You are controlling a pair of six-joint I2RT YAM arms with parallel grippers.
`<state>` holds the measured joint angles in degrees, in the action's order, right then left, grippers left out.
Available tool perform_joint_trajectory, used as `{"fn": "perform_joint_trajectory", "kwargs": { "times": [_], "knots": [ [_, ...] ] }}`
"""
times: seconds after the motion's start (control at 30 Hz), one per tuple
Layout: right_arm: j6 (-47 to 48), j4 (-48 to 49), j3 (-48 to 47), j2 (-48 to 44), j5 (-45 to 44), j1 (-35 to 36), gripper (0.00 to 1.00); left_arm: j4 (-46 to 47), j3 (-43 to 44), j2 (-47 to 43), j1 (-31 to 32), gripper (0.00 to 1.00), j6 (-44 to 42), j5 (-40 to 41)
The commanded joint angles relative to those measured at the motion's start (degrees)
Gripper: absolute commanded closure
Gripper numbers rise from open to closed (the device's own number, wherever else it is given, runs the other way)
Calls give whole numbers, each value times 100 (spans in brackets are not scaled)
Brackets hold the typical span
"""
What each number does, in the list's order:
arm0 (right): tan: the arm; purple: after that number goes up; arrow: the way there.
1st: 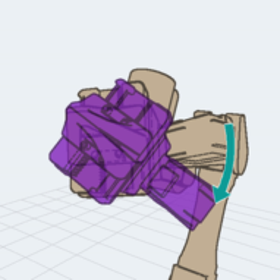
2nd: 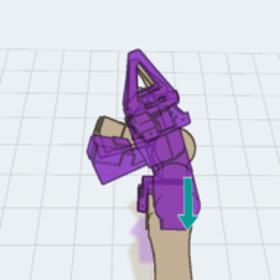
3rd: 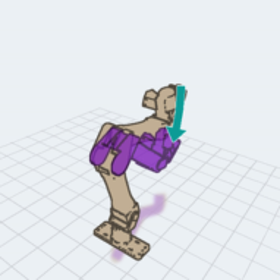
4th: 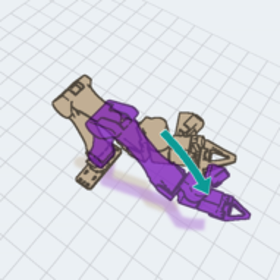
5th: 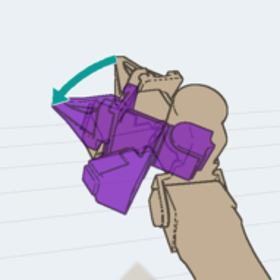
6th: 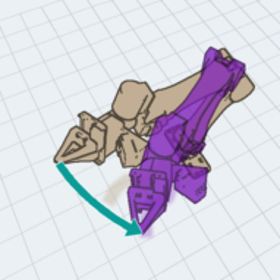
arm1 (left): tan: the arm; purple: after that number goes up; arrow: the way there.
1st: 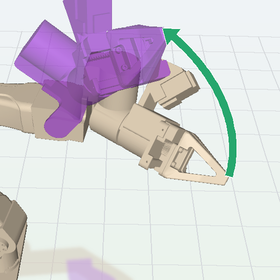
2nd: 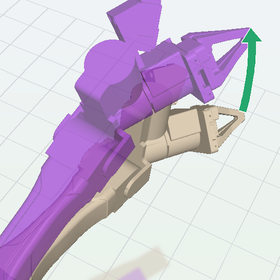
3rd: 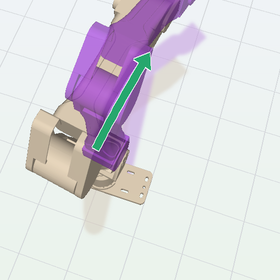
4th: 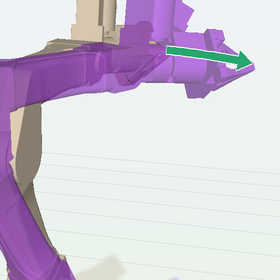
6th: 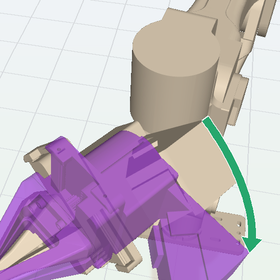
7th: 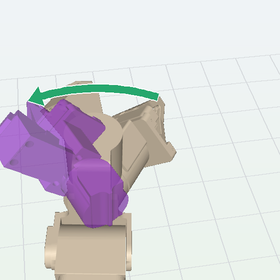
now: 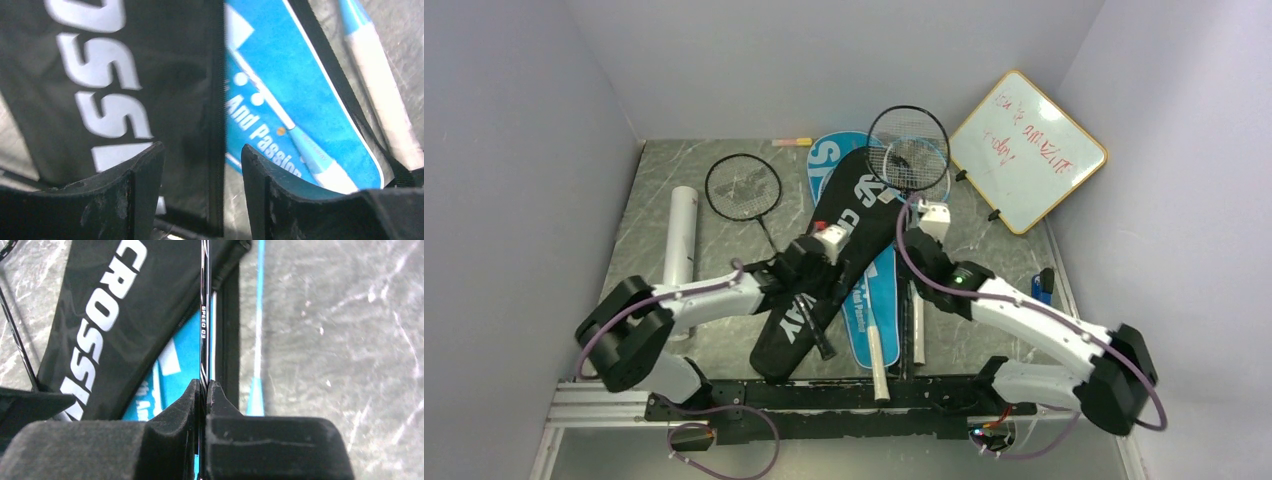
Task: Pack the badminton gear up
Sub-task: Adjust the racket bag at the center of the board.
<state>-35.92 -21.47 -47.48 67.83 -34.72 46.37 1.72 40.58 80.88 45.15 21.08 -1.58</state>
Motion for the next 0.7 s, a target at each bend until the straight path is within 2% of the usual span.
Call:
{"fn": "perform_joint_trajectory", "kwargs": {
  "times": [0.0,0.13,0.3,0.53,0.67],
  "knots": [
    [-497,-333,480,-1083,-389,-9,100,-565,863,558,667,39,-716,920],
    [-664,-435,1066,-1992,-382,-5,100,-824,1151,962,812,46,-794,1166],
    [-782,-497,1482,-2770,-276,-17,100,-949,1279,1336,840,49,-746,1113],
    [-853,-488,1684,-2830,-187,-14,100,-1088,1511,1801,890,48,-741,1164],
    [-903,-655,1593,-2572,-96,-14,100,-1325,1707,1898,908,75,-692,1461]
  ]
}}
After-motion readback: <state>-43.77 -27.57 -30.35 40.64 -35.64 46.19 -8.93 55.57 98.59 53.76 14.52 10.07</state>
